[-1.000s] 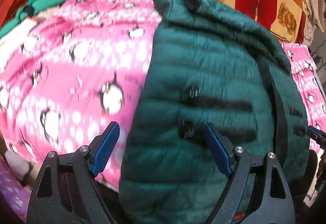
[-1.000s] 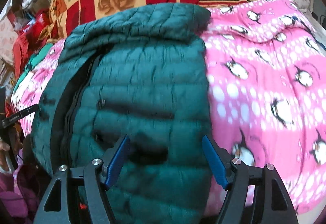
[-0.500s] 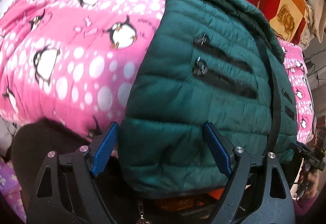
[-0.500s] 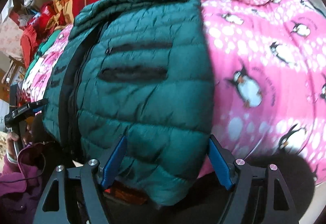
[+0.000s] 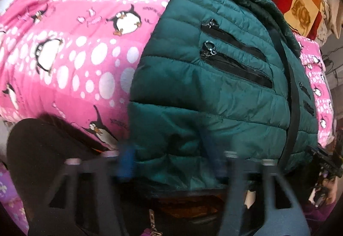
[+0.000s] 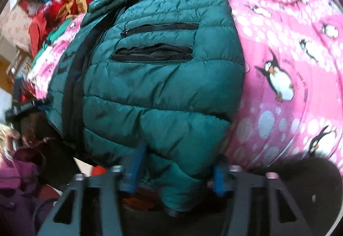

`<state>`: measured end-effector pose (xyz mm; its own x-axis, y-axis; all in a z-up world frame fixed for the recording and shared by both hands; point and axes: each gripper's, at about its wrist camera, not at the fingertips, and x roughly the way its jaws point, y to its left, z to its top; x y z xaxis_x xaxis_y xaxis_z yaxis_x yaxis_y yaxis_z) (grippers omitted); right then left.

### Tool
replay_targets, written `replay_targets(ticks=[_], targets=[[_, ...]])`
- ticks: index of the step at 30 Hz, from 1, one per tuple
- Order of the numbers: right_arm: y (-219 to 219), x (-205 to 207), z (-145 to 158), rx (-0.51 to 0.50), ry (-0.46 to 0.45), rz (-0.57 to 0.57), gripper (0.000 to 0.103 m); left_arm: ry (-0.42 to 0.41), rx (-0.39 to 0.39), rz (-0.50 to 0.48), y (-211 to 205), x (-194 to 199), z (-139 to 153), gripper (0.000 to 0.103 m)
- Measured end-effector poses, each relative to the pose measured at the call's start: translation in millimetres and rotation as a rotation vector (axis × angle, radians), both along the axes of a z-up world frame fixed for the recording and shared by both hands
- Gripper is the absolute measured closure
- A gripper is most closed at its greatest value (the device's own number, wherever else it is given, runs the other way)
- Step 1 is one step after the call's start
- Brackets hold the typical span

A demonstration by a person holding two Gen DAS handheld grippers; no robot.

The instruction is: Fold large clothes

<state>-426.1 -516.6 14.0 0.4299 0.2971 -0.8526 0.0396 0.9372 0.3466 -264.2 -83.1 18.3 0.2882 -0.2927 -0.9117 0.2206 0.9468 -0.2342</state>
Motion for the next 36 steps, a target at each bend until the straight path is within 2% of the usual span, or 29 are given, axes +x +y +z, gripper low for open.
replay_targets(ticks=[1,2,5,8,11,23,30,36], targets=[[-0.6,-0.5,2.2,-0.002,-0.008,0.003,0.076,-0.024,0.019,-0.003,-2.5,-2.6,4.1,0.076],[-0.3,-0.9,5.7,-0.007,-0.017,0.013,0.077,-0.052,0.041,-0.011,-5.9,-5.3,9.9,0.087],[-2.1,0.5,25.5,0.006,-0.066,0.042,0.084,-0.114,0.044,-0.036,-11.2,-9.6,29.4,0.092],[-8.3,1.7,50.1,0.044,-0.138,0.043,0.085,-0.165,0.024,-0.045,-16.2,-8.9,50.6,0.092],[-11.5,5.4,68.8,0.032,-0.194,0.039,0.085,-0.219,0.006,-0.038,-14.8,-6.0,70.4,0.092],[-27.1,37.7,112.7,0.017,-0.322,-0.026,0.085,-0.347,-0.056,-0.002,-25.0,29.0,125.4,0.092],[-43.1,78.5,138.0,-0.014,-0.395,-0.079,0.085,-0.426,-0.073,0.030,-41.6,63.7,154.2,0.092],[-63.5,127.2,150.3,-0.034,-0.428,-0.127,0.086,-0.446,-0.073,0.081,-59.9,112.2,166.6,0.092]])
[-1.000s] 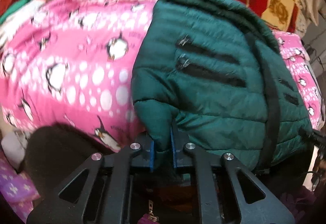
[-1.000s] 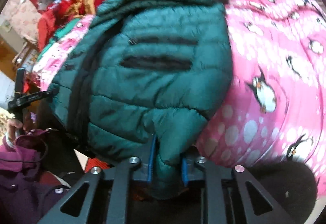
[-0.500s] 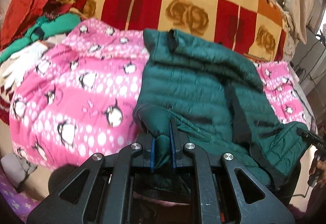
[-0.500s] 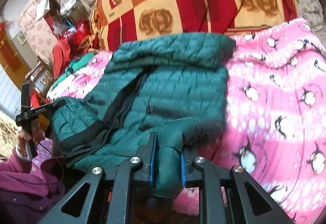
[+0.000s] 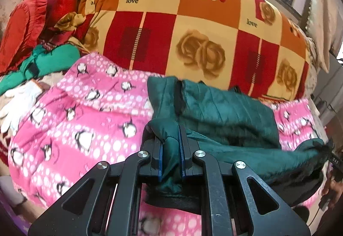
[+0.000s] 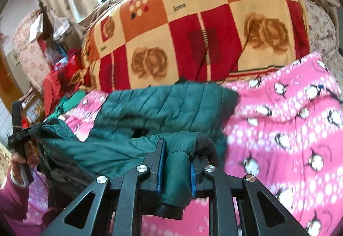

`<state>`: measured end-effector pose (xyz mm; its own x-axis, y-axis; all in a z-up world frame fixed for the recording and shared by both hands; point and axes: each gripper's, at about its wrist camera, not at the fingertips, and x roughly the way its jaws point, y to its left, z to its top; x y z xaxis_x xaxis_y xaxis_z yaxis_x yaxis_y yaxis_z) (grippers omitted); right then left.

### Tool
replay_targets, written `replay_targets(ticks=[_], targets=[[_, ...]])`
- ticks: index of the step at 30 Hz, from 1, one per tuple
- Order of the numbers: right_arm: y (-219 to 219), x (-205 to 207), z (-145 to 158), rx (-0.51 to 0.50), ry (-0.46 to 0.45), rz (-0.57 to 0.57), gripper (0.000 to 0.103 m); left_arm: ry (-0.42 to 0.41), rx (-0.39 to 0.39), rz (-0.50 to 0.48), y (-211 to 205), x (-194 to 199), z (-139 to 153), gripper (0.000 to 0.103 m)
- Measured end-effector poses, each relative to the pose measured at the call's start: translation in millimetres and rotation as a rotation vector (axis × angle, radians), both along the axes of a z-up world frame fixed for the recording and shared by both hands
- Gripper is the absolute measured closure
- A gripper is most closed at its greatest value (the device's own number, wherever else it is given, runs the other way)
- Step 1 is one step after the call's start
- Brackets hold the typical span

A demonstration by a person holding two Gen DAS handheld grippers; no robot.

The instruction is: Fold large clothes

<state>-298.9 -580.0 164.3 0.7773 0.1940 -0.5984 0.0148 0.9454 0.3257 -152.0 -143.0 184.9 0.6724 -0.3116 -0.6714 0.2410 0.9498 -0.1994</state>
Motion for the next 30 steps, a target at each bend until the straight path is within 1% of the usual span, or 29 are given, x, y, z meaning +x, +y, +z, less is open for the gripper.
replay_targets(ticks=[7,12,17,24,27,30], targets=[[-17.5,63.0,-2.5,-0.026,0.023,-0.052,0.086,-0.011,0.032,0.046,-23.1,54.0,-0.2,0.092],[-35.7,105.1,2.6,-0.048,0.025,-0.090,0.085,-0.006,0.041,0.093,-30.5,99.7,0.7,0.092],[-52.6,145.8,-4.0,-0.025,0.058,-0.107,0.086,0.040,0.058,0.111,-42.3,141.4,-8.4,0.092],[-67.8,195.1,-30.5,0.005,0.094,-0.132,0.086,0.114,0.078,0.146,-55.3,189.5,-41.0,0.092],[-72.2,211.9,-49.7,0.021,0.126,-0.151,0.086,0.142,0.082,0.159,-59.5,203.7,-56.4,0.089],[-74.6,224.3,-73.5,0.040,0.171,-0.165,0.085,0.157,0.080,0.149,-64.1,213.8,-71.3,0.088]])
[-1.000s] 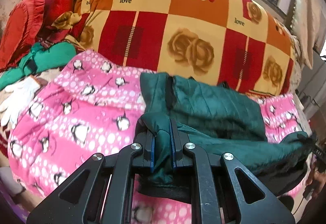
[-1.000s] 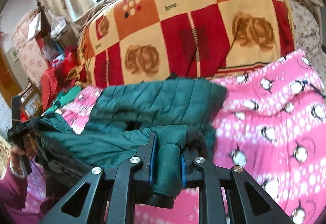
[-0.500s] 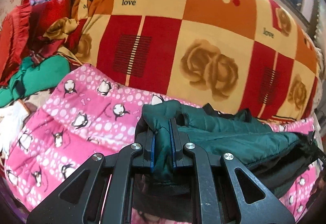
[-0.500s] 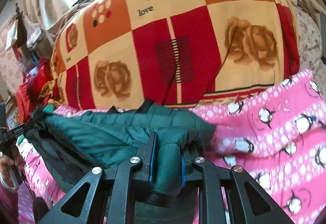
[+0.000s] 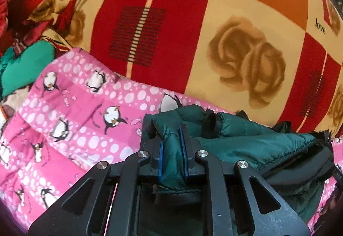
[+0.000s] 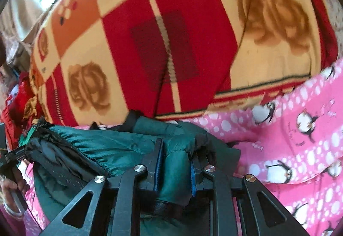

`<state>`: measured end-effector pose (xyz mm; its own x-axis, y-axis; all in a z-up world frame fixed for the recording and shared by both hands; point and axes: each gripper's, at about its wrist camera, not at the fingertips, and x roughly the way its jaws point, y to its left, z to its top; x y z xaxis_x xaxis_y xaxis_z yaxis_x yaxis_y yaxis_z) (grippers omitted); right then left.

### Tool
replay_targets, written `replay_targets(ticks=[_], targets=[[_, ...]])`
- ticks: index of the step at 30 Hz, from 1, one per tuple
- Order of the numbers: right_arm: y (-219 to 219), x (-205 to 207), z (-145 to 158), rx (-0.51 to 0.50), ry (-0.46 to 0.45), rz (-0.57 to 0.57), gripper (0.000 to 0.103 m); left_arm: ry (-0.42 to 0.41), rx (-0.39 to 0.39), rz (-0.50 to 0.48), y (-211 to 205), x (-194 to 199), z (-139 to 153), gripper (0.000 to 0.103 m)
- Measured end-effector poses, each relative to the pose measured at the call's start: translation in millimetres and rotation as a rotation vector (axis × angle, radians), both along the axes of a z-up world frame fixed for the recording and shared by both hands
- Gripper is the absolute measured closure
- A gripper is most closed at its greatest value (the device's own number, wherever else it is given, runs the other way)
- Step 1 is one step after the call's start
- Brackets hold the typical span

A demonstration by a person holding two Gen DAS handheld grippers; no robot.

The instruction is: Fold large clothes

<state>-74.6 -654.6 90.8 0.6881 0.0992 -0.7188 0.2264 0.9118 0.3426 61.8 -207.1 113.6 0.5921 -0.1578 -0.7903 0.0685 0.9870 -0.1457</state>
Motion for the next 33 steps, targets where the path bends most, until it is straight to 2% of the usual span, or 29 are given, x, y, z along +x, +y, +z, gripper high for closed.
replay_targets(ticks=[4,7,10,11,12,14,17,19,21,24,26,33], targets=[[-2.0,3.9,-19.1,0.033,-0.001,-0.020,0.079,-0.006,-0.030,-0.018,0.5,4.3,-8.3,0.083],[-4.3,1.6,-17.0,0.053,-0.023,-0.017,0.076,-0.009,-0.126,-0.052,10.8,2.4,-5.6,0.073],[-3.0,-2.9,-6.4,0.053,-0.035,-0.012,0.073,-0.012,-0.230,-0.087,21.9,-1.0,3.4,0.050],[-1.4,-3.6,-3.4,0.048,-0.040,-0.008,0.072,-0.034,-0.253,-0.096,24.3,-4.0,9.7,0.035],[1.1,-5.0,1.2,0.038,-0.046,-0.002,0.070,-0.061,-0.259,-0.096,25.9,-7.4,15.8,0.024],[5.0,-5.3,6.3,0.026,-0.049,0.003,0.069,-0.125,-0.265,-0.094,28.8,-15.7,29.5,0.022],[8.2,-7.1,13.8,0.036,-0.072,0.006,0.059,-0.133,-0.250,-0.115,24.5,-21.1,37.9,0.022],[9.6,-9.8,19.9,0.064,-0.104,0.003,0.033,-0.136,-0.222,-0.124,19.3,-24.9,38.2,0.022],[14.2,-13.7,29.8,0.041,-0.135,-0.023,0.023,-0.142,-0.181,-0.132,11.3,-29.1,36.0,0.022],[29.4,-14.9,44.1,0.000,-0.167,-0.013,0.023,-0.142,-0.134,-0.141,-0.6,-30.4,27.0,0.022],[47.4,-9.0,47.5,-0.010,-0.170,0.049,0.023,-0.122,-0.107,-0.141,-11.1,-28.9,18.9,0.022],[106.4,43.8,27.4,-0.122,-0.092,0.196,0.023,-0.011,0.050,-0.052,-33.9,-2.8,-14.0,0.022]])
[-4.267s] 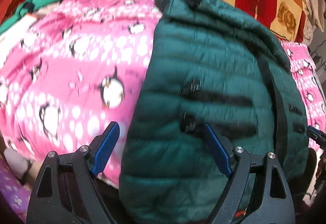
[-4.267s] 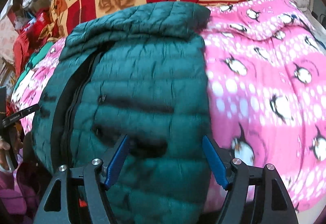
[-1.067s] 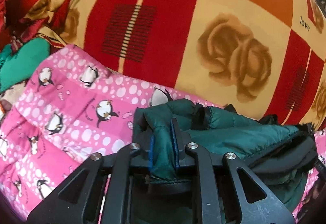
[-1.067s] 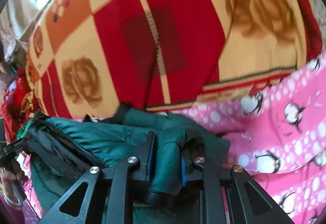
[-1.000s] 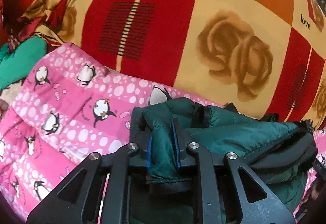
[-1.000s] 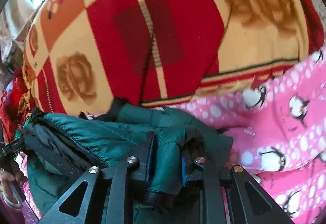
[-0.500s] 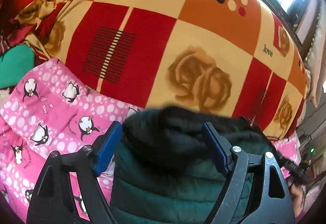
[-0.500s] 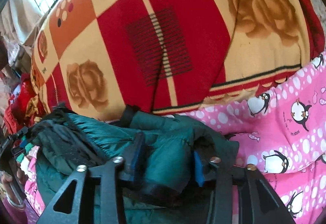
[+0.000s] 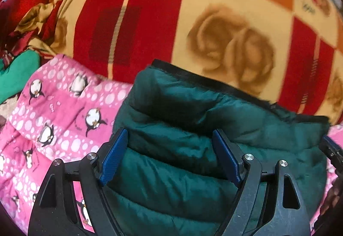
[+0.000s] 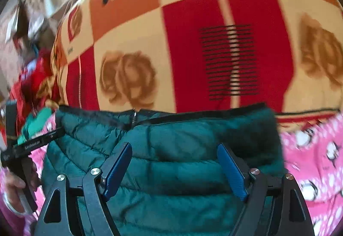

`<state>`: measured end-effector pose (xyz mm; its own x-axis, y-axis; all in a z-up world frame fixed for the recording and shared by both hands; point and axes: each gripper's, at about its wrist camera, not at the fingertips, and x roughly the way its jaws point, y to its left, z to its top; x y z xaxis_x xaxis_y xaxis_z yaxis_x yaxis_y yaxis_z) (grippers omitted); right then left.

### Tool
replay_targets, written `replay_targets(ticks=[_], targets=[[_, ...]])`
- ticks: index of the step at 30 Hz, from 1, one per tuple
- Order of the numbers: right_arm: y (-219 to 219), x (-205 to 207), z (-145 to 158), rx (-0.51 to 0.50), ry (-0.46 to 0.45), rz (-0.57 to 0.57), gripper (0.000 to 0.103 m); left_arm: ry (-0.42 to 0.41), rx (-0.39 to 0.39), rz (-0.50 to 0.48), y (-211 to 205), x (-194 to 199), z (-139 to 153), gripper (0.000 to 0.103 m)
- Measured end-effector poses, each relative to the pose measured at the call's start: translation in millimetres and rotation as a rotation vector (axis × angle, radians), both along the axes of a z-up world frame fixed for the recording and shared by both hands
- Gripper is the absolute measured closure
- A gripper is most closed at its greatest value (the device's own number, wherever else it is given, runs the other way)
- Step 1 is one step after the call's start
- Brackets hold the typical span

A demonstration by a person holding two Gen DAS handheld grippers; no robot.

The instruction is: Fold large clothes

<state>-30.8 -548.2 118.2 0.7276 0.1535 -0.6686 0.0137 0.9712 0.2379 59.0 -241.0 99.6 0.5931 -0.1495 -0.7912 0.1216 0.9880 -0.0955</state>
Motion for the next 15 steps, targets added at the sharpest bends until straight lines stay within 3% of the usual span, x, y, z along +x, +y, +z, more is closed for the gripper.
replay_targets(ticks=[5,9,15], targets=[[12.6,40.1,-36.6,-0.046,0.120,0.005,0.023,0.018,0.069,0.009,-5.1,12.0,-18.0,0.021],[7.2,52.7,-60.3,-0.005,0.171,-0.010,0.022,0.010,0.071,0.008,-4.9,16.2,-27.5,0.020],[0.5,47.4,-49.1,0.020,0.158,-0.024,0.022,0.015,0.073,0.009,-6.1,19.3,-30.7,0.019]])
